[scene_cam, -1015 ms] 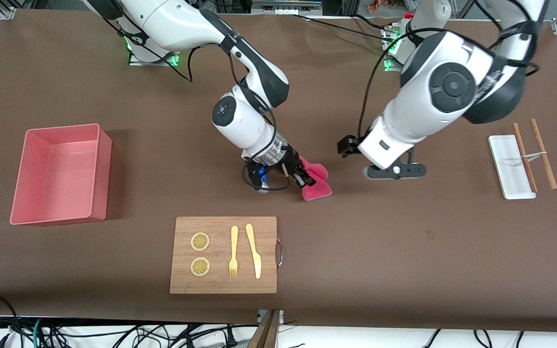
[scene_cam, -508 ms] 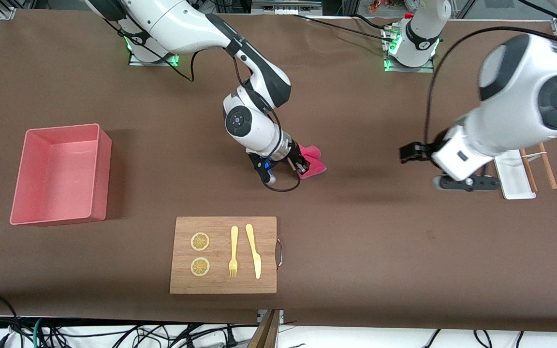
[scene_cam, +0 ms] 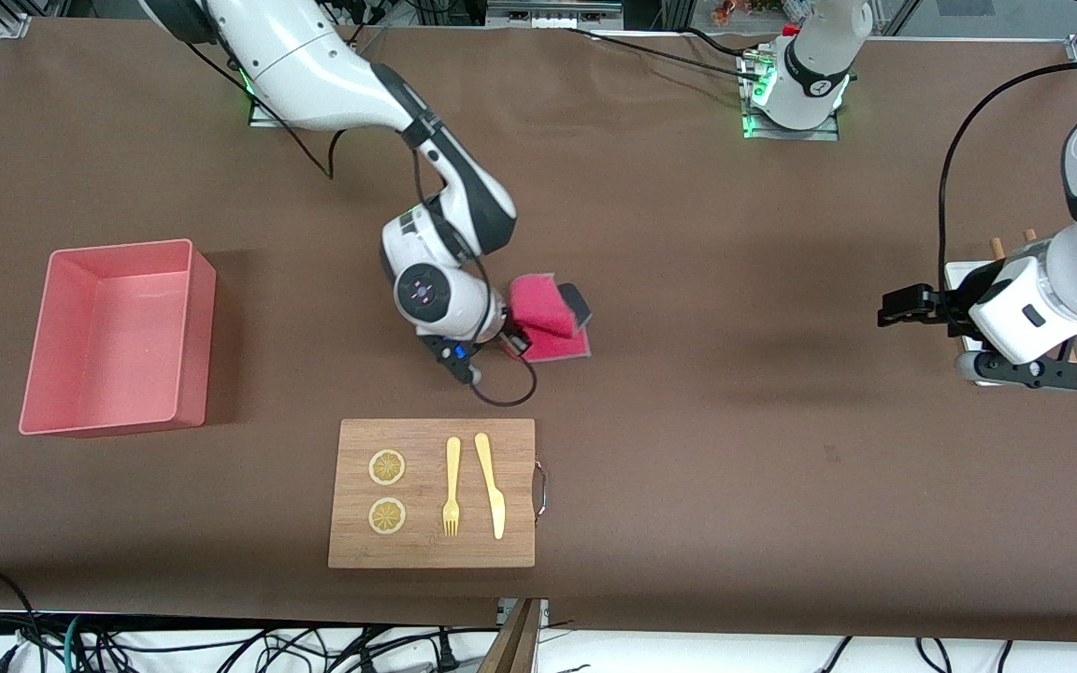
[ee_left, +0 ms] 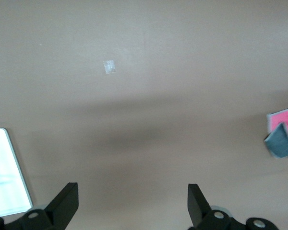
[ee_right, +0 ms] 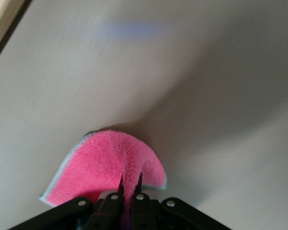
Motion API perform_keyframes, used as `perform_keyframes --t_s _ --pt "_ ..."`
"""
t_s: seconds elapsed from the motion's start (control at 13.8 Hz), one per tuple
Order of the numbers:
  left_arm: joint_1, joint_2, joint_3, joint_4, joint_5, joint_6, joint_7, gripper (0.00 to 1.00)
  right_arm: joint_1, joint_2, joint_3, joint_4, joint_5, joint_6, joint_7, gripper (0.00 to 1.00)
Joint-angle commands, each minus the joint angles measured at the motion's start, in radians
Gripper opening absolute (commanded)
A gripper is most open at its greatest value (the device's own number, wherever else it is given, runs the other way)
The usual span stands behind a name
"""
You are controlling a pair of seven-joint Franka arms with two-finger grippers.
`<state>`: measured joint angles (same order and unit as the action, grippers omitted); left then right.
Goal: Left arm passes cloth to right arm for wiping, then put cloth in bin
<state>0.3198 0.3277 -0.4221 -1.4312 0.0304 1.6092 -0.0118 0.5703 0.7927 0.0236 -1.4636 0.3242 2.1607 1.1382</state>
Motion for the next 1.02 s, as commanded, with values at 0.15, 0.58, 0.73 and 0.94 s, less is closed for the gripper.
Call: perform_keyframes --t_s 0.15,0.58,0.73,0.94 --pt "-0.221 -0.172 0.244 -0.193 0.008 0.167 0.012 1.0 -0.023 -0.067 -0.17 -0.026 -0.01 -0.192 -0.295 0.0" --pt "-0.344 -0.42 0.344 -0.454 0.01 0.308 0.01 1.0 -0.053 -0.13 -0.326 -0.017 -0.046 -0.399 -0.641 0.0" --pt "-0.343 -0.398 0.336 -0.428 0.01 0.253 0.007 1.0 -0.055 -0.141 -0.321 -0.017 -0.126 -0.442 -0.688 0.0" --pt "-0.344 -0.394 0.333 -0.423 0.002 0.25 -0.036 1.0 -0.055 -0.127 -0.268 -0.018 -0.139 -0.43 -0.68 0.0"
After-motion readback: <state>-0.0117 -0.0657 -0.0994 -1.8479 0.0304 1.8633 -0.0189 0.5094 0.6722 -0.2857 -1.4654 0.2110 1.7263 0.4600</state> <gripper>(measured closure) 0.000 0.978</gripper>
